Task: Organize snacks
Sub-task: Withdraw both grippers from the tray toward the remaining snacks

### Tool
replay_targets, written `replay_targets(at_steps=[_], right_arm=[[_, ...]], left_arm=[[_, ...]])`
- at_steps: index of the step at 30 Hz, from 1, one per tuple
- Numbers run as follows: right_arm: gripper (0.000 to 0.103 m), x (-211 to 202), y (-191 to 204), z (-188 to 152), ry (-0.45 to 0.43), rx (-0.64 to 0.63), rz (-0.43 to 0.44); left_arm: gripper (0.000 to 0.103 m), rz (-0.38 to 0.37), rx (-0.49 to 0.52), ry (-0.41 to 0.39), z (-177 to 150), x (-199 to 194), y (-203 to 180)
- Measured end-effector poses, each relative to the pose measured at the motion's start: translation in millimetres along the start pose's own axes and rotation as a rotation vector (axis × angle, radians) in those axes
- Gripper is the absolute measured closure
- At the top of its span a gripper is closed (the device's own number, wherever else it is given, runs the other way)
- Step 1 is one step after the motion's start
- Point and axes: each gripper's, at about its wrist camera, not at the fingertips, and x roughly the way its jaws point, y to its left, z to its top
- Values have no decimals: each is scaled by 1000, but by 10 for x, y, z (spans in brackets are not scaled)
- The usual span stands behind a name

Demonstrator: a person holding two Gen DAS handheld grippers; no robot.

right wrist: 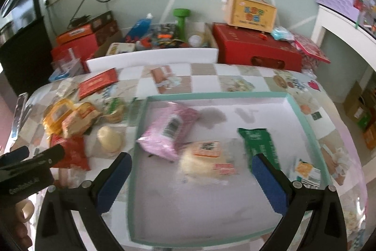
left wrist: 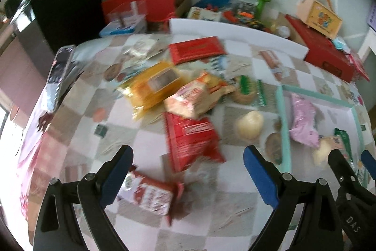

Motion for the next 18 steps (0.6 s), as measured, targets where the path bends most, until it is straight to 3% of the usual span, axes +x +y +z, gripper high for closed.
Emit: replay_targets(at_steps=[7,18], right_arm=[[0,-100,253,-53,-6,-1,73],[0,-115,586,-180,43,-73,82]], left_arm=[[8,21,-23,-1,-129,-52,244],[8,31,-73,44,-273,-28,574]])
